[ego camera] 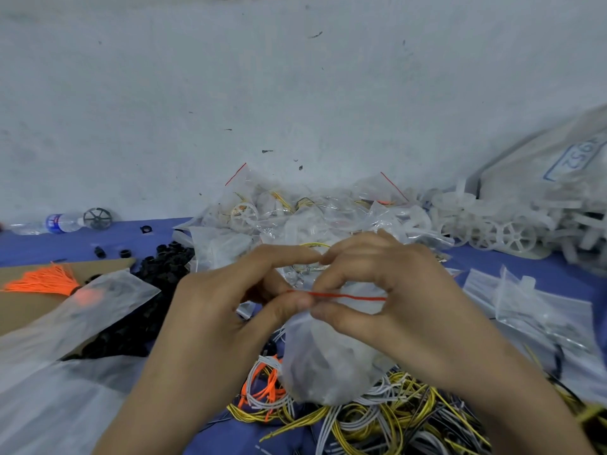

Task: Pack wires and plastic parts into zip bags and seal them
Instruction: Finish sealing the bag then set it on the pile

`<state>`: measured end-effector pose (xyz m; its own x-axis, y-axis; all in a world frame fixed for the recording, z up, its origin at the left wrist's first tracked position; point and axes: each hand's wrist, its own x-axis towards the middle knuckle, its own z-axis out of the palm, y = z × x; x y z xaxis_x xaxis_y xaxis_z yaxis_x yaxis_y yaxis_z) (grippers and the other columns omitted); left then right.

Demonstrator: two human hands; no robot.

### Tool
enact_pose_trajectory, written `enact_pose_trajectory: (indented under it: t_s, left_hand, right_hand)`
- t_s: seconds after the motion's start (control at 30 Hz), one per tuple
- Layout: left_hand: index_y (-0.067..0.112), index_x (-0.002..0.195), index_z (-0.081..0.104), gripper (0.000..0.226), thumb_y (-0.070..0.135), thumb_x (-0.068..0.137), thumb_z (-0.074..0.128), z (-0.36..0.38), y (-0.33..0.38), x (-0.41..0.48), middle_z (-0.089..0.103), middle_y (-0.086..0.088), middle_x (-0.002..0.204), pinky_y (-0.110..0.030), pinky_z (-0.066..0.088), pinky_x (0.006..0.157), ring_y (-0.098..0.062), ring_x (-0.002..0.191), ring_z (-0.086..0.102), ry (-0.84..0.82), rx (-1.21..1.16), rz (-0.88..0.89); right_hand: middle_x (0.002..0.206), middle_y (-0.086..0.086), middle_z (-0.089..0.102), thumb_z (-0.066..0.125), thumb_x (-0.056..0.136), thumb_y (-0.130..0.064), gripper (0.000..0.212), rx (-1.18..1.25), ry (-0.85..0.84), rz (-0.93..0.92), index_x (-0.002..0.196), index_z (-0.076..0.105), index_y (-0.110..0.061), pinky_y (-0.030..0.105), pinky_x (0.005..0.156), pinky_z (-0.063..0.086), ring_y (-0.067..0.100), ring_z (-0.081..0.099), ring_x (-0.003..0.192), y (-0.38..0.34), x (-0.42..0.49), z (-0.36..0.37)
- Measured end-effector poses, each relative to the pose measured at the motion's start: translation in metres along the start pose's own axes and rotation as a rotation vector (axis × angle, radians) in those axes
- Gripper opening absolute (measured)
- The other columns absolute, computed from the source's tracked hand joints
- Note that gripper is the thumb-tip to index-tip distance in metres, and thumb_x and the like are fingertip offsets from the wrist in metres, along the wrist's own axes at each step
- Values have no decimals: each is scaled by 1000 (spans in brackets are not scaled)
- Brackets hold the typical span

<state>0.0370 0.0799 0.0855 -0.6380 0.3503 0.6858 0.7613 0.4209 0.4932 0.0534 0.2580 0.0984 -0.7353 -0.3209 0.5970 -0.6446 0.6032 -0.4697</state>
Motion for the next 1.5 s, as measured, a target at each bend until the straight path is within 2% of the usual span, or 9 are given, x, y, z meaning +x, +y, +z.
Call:
enact_pose_trajectory:
  t_s: [0.27, 0.4, 0.53, 0.67, 0.87, 1.0, 1.13, 1.3, 1.5]
  left_hand:
    - [32, 82, 66, 26, 53, 70, 59, -1, -9, 1, 68, 12, 73, -17, 48, 60, -9, 67, 64, -36, -33, -97]
    - [35, 65, 66, 10, 44, 68, 70, 2, -10, 0, 68, 18, 69, -8, 44, 60, 0, 68, 64, 0, 23, -104]
    - [35, 69, 67, 4, 36, 73, 65, 3, -8, 0, 67, 18, 69, -9, 44, 59, 1, 68, 63, -6, 37, -86]
    - [27, 73, 69, 15, 42, 75, 67, 4, -8, 0, 66, 13, 71, -12, 43, 59, -2, 69, 62, -35, 74, -51]
    - [23, 75, 70, 28, 45, 82, 53, 4, -10, 0, 65, 11, 69, -13, 42, 59, -5, 67, 61, -68, 77, -28]
    - [22, 73, 68, 29, 44, 83, 52, 4, -11, 0, 65, 9, 68, -15, 43, 58, -9, 67, 62, -90, 12, -47]
    - [23, 72, 65, 28, 42, 85, 50, 6, -11, 0, 63, 7, 66, -15, 42, 58, -9, 65, 61, -107, -21, -39]
    - [32, 66, 53, 23, 42, 86, 47, 13, -8, -1, 54, 11, 60, -9, 35, 55, -3, 56, 49, -89, -51, -59]
    - [29, 67, 50, 23, 38, 88, 45, 17, -7, -2, 54, 6, 60, -12, 36, 54, -7, 56, 52, -112, 30, -12]
  right_hand:
    - [82, -15, 64, 66, 73, -34, 7, -16, 49, 2, 71, 71, -29, 37, 94, 41, 3, 57, 89, 5, 1, 1]
    - [78, -11, 66, 66, 76, -28, 4, -30, 17, -25, 75, 69, -26, 40, 97, 40, 5, 56, 85, 5, 2, 2]
    - [76, -12, 66, 65, 75, -28, 6, -55, 0, -33, 74, 69, -25, 32, 91, 39, 3, 55, 83, 6, 2, 2]
    - [74, -11, 66, 64, 74, -24, 6, -89, 4, -53, 73, 70, -23, 33, 90, 40, 4, 55, 80, 6, 2, 3]
    - [69, -10, 63, 64, 73, -23, 5, -218, 44, -99, 69, 66, -22, 39, 98, 41, 8, 58, 74, 7, 1, 7]
    - [68, -7, 62, 66, 71, -19, 5, -211, 74, -121, 66, 67, -17, 34, 92, 41, 10, 57, 73, 7, 3, 10]
    - [71, -11, 63, 67, 70, -23, 3, -195, 70, -114, 67, 68, -21, 38, 97, 40, 5, 56, 77, 10, 1, 8]
    - [73, -14, 62, 66, 74, -27, 1, -84, -72, -66, 75, 66, -26, 18, 76, 38, 3, 53, 78, 12, 1, -2]
    - [63, -12, 59, 66, 70, -19, 3, -93, -49, -80, 67, 67, -19, 14, 62, 38, 5, 53, 67, 14, 1, 0]
